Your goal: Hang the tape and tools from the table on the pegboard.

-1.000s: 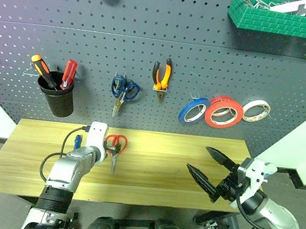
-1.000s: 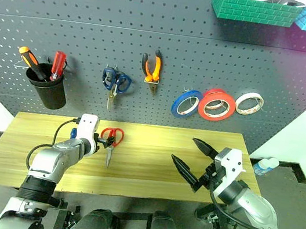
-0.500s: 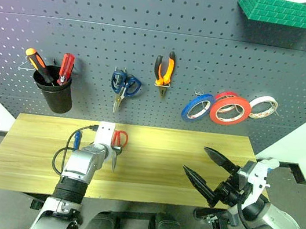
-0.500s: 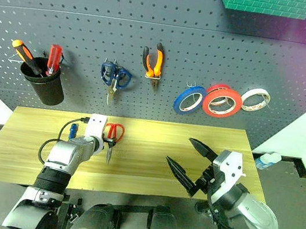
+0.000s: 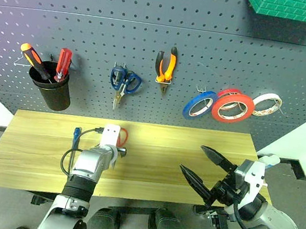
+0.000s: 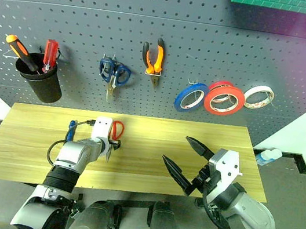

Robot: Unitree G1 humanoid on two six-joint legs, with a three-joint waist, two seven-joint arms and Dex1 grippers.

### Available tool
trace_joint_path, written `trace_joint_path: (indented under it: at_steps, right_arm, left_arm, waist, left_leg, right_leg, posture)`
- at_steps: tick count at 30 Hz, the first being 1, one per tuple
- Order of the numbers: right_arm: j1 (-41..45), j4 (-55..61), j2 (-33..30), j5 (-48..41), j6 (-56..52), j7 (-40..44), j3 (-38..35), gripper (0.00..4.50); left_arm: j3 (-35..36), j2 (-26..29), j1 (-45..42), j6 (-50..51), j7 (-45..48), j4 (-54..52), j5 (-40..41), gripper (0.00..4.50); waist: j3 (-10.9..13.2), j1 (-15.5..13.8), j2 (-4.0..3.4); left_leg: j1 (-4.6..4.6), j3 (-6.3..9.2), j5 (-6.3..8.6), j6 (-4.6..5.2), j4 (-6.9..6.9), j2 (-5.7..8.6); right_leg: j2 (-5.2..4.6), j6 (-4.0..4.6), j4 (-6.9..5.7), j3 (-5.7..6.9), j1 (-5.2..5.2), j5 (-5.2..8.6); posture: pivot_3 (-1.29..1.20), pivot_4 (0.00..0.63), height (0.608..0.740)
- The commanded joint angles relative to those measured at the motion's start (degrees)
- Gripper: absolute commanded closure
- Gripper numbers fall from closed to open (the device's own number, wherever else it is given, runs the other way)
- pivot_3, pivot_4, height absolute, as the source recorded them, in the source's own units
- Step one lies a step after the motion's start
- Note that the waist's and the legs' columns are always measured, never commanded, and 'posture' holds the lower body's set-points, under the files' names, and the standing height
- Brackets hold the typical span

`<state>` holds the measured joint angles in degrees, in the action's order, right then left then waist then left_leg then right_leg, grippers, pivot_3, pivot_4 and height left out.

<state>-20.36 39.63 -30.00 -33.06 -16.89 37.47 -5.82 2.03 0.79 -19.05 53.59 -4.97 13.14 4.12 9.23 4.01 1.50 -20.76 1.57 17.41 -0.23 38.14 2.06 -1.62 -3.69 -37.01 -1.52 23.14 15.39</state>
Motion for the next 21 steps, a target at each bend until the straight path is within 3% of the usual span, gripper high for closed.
trace_joint_path:
  at_steps: [1, 20, 21]
  right_arm:
    - [0.02, 3.07, 0.28, -0.79, 0.17, -0.48, 0.22, 0.05]
    - [-1.42, 4.69, 0.05, -1.84, 0.14, -1.91, -1.46, 0.05]
    - [-1.36, 4.62, 0.02, -1.94, 0.13, -1.94, -1.57, 0.0]
  left_arm:
    - [0.95, -0.78, -0.17, 0.72, -0.48, -0.89, 0.08, 0.0]
    - [7.63, -3.59, -5.08, -0.65, -1.97, 8.37, 1.2, 0.0]
    - [7.66, -3.63, -5.1, -0.64, -2.02, 8.42, 1.12, 0.4]
  waist:
    - [0.01, 0.01, 0.01]
    - [0.01, 0.13, -0.01]
    - [0.01, 0.14, -0.01]
  left_leg:
    - [-0.06, 0.0, 0.0, 0.0, 0.0, 0.0]
    - [-0.21, 0.0, 0.0, -0.01, 0.01, 0.01]
    - [-0.21, 0.0, 0.0, -0.01, 0.01, 0.01]
  right_leg:
    - [0.0, 0.01, 0.0, 0.0, 0.05, -0.01]
    - [0.02, -0.05, 0.0, 0.04, 0.19, 0.01]
    - [0.02, -0.05, 0.0, 0.04, 0.19, 0.01]
  posture:
    - [-0.24, 0.166, 0.734]
    - [-0.27, 0.166, 0.734]
    - [-0.27, 0.166, 0.734]
